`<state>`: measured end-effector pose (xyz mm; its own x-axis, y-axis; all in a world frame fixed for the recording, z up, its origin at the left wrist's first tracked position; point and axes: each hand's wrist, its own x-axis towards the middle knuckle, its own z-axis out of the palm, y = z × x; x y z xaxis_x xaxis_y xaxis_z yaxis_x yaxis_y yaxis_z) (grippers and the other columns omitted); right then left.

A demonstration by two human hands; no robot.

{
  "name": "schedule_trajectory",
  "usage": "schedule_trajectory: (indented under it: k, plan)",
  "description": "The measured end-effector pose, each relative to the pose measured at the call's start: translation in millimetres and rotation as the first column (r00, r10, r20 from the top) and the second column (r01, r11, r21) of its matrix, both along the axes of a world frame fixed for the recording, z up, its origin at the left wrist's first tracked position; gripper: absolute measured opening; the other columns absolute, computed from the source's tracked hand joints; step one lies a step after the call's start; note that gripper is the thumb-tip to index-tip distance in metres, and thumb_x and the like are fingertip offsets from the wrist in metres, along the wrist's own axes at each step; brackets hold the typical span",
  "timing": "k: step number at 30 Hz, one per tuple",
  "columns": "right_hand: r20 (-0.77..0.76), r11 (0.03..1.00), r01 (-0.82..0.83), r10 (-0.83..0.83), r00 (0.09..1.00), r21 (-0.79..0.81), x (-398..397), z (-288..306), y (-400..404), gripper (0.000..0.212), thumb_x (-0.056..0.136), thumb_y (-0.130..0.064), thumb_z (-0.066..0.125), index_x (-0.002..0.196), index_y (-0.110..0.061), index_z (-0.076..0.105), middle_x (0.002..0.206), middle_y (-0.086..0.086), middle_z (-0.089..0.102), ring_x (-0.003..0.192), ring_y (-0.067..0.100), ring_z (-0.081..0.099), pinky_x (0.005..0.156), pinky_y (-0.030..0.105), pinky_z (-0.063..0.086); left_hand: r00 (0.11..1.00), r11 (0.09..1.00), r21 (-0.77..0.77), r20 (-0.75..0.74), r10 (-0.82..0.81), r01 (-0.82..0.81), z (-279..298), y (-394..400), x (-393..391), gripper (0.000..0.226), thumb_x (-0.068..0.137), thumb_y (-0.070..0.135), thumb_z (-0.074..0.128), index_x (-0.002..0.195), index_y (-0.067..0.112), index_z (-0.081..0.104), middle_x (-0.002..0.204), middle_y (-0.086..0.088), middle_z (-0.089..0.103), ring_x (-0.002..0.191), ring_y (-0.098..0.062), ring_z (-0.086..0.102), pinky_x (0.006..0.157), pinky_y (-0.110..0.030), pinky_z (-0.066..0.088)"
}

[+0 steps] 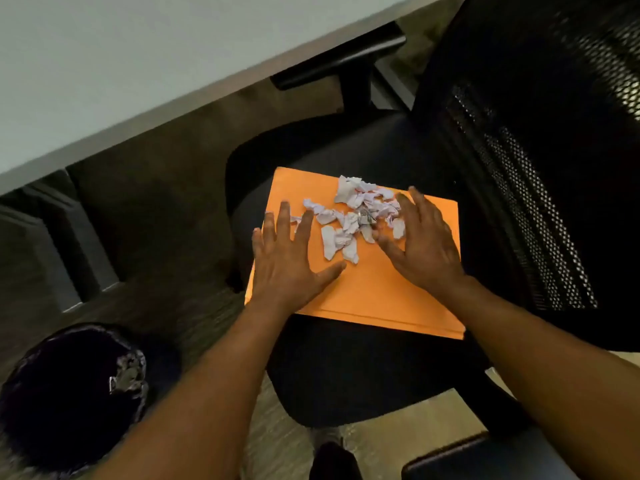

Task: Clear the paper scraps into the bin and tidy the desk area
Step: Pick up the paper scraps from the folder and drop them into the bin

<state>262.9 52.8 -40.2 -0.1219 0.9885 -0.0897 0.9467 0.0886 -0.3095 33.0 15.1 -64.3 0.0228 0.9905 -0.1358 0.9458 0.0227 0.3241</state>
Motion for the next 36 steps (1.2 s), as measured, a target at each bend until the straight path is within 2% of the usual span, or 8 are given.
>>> schedule_trajectory:
  k: [6,12,16,20,22,25,31,36]
  plan:
    - [-0.104,0.998,-0.061,0.064,0.993,0.031,-5,-17,33,0.075,0.091,-0.066,0.039,0.15,-0.021,0.027,0.16,0.01,0.02,0.146,0.028,0.019,0.112,0.051,0.027,0.997,0.996,0.053,-0.047,-0.065,0.067,-15,28,24,0.11,0.069,0.09,0.035,0.154,0.032,-0.002,0.164,-0.012,0.007,0.148,-0.039,0.01,0.116,-0.058,0.013]
    - [-0.088,0.989,-0.05,0.063,0.994,0.137,-32,-31,37,0.064,0.093,-0.061,0.035,0.14,-0.019,0.044,0.147,0.011,0.043,0.135,0.028,0.037,0.105,0.046,0.033,0.998,0.989,0.14,-0.059,-0.031,0.039,-16,27,41,0.085,0.083,0.074,0.033,0.144,0.015,0.037,0.147,-0.017,0.04,0.135,-0.038,0.035,0.11,-0.053,0.028]
    - [0.012,0.967,-0.129,0.129,0.992,0.219,-26,-38,29,0.044,0.098,-0.045,0.04,0.128,-0.017,0.056,0.129,0.009,0.057,0.118,0.026,0.05,0.087,0.042,0.04,0.995,0.972,0.226,-0.089,-0.052,0.071,-16,23,39,0.048,0.09,0.048,0.046,0.12,0.011,0.056,0.121,-0.015,0.054,0.108,-0.033,0.051,0.083,-0.044,0.041]
    - [0.098,0.948,-0.215,0.197,0.976,0.237,-16,-42,15,0.032,0.096,-0.033,0.046,0.121,-0.018,0.059,0.12,0.011,0.06,0.101,0.028,0.054,0.075,0.04,0.042,0.989,0.974,0.205,-0.132,-0.07,0.096,-15,15,35,0.03,0.089,0.036,0.047,0.105,0.012,0.057,0.102,-0.012,0.055,0.086,-0.028,0.051,0.057,-0.036,0.041]
    - [0.128,0.947,-0.223,0.198,0.972,0.232,-12,-43,6,0.028,0.096,-0.032,0.05,0.118,-0.017,0.059,0.111,0.011,0.06,0.09,0.028,0.055,0.064,0.036,0.044,0.987,0.978,0.182,-0.144,-0.071,0.097,-15,10,32,0.025,0.09,0.034,0.048,0.1,0.013,0.057,0.097,-0.011,0.056,0.077,-0.026,0.052,0.047,-0.03,0.034]
    - [0.123,0.957,-0.191,0.167,0.978,0.217,-7,-44,-5,0.023,0.097,-0.031,0.053,0.111,-0.015,0.062,0.096,0.011,0.059,0.075,0.025,0.057,0.051,0.029,0.041,0.987,0.978,0.179,-0.136,-0.083,0.107,-14,6,27,0.022,0.093,0.032,0.05,0.091,0.012,0.059,0.083,-0.01,0.056,0.061,-0.026,0.052,0.045,-0.028,0.026]
    - [0.078,0.951,-0.184,0.17,0.982,0.249,-7,-43,-14,0.021,0.099,-0.022,0.055,0.092,-0.005,0.064,0.076,0.012,0.062,0.052,0.028,0.057,0.044,0.029,0.038,0.992,0.985,0.127,-0.069,-0.106,0.114,-14,3,21,0.033,0.101,0.036,0.039,0.088,0.013,0.059,0.074,-0.005,0.057,0.056,-0.025,0.056,0.049,-0.033,0.038]
    - [-0.034,0.908,-0.186,0.214,0.976,0.374,-7,-37,-15,0.028,0.1,-0.019,0.046,0.083,0.0,0.059,0.064,0.014,0.058,0.047,0.027,0.052,0.037,0.035,0.043,0.997,0.964,0.262,0.052,-0.062,0.046,-6,-7,6,0.033,0.095,0.029,0.048,0.07,0.008,0.057,0.06,-0.007,0.057,0.045,-0.028,0.053,0.044,-0.029,0.032]
